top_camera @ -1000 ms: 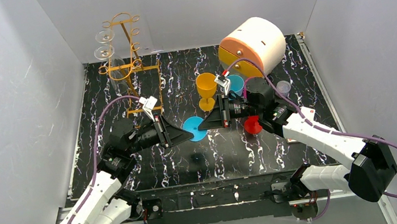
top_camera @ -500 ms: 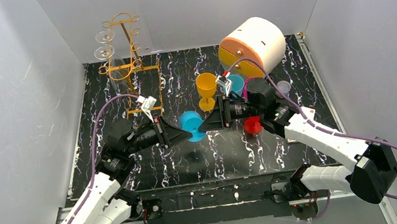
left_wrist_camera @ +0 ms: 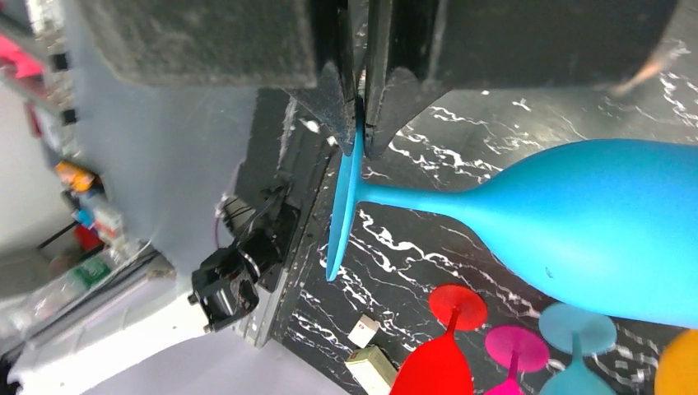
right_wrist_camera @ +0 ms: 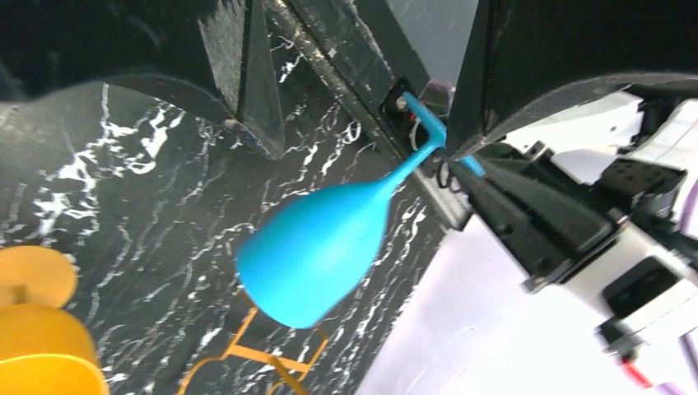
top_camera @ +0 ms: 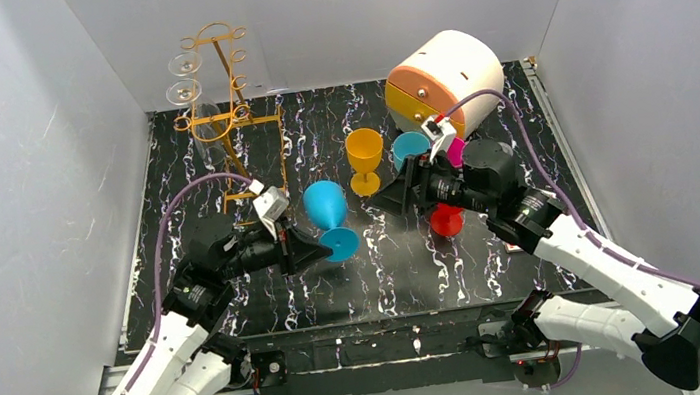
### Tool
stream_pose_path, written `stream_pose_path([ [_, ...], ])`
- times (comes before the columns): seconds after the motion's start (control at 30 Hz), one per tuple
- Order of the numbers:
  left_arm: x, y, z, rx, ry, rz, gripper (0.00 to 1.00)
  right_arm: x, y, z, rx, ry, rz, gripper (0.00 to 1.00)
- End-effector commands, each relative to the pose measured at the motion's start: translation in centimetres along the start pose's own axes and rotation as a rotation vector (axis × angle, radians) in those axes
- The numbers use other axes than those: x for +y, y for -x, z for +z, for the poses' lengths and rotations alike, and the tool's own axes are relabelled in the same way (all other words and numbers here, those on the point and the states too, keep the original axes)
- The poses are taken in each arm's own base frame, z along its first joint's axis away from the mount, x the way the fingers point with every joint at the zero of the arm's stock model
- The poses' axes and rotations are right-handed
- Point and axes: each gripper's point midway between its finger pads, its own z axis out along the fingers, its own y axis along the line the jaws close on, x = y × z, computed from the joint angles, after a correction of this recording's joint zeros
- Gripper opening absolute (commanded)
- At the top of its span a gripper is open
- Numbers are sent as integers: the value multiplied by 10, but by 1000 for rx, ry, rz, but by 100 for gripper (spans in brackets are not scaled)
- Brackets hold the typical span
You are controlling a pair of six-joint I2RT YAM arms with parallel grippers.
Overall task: Take the wine glass off the wine glass rack
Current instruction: Place the wine glass at the center of the board.
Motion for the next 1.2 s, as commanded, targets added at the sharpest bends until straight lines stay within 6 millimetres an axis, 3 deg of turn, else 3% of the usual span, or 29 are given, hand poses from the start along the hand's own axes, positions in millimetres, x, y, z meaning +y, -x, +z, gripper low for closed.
stream_pose_path([
  [0.0, -28, 9, -12, -17, -164, 417, 0, -4, 27, -7, -61, -94, -86, 81],
  [0.13, -32, 6, -16, -32, -213, 583, 0, 5, 30, 2, 14, -75, -25, 86],
  [0.43, -33, -9, -18, 23, -283, 683, 0, 25, 49, 6, 122, 142, 10, 87],
  [0.53, -32, -14, -19, 41, -290, 720, 0, 21, 59, 7, 96, 109, 30, 90],
  [0.77, -41, -21, -22, 32, -371, 779, 0, 37, 68, 1, 107, 174, -106, 91],
  [1.17, -47, -26, -23, 27, -428, 797, 0, 28, 53, 21, 283, 182, 50, 91],
])
